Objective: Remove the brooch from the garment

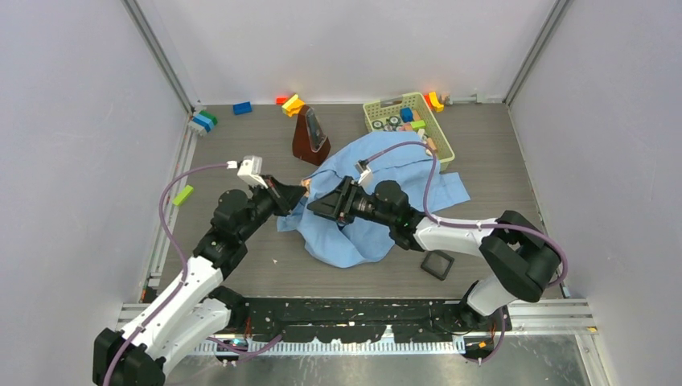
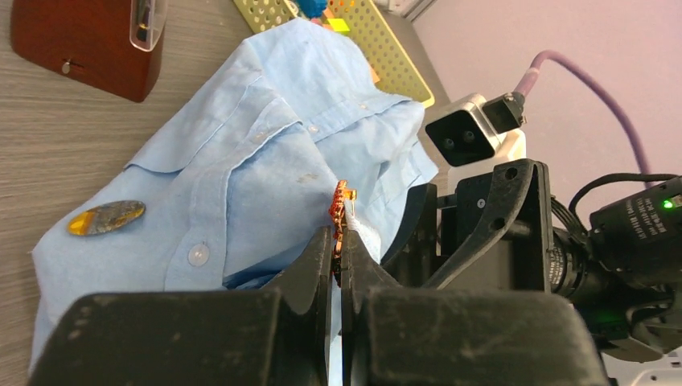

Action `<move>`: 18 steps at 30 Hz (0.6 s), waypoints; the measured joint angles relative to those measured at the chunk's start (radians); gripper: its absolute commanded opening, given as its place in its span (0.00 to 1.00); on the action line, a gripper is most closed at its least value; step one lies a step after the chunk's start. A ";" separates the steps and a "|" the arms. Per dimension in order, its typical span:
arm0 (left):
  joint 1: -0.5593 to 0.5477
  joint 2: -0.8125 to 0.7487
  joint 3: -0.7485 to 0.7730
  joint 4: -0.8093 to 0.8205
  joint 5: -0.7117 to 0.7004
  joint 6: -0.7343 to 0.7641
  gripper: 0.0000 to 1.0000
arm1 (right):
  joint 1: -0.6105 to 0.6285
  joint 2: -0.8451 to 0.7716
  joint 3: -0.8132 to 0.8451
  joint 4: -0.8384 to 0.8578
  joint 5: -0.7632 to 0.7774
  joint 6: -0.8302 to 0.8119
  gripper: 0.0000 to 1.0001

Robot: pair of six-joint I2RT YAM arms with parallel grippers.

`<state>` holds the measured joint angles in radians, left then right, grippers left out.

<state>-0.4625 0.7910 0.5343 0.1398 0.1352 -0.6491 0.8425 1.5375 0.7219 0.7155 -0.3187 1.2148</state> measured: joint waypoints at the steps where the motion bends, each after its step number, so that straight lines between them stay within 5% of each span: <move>1: 0.000 -0.013 -0.012 0.009 -0.003 -0.023 0.00 | 0.000 -0.010 -0.017 0.022 0.006 0.002 0.63; 11: 0.000 -0.028 -0.102 0.200 0.006 -0.229 0.00 | -0.005 -0.074 -0.048 0.143 0.083 0.067 0.61; 14: 0.000 -0.038 -0.120 0.247 0.006 -0.267 0.00 | -0.005 -0.097 -0.049 0.174 0.127 0.098 0.49; 18: 0.000 -0.066 -0.143 0.311 0.006 -0.307 0.00 | -0.005 -0.109 -0.052 0.196 0.180 0.143 0.49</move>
<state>-0.4625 0.7254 0.3916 0.4507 0.1413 -0.9562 0.8375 1.4284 0.6701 0.9119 -0.1387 1.3582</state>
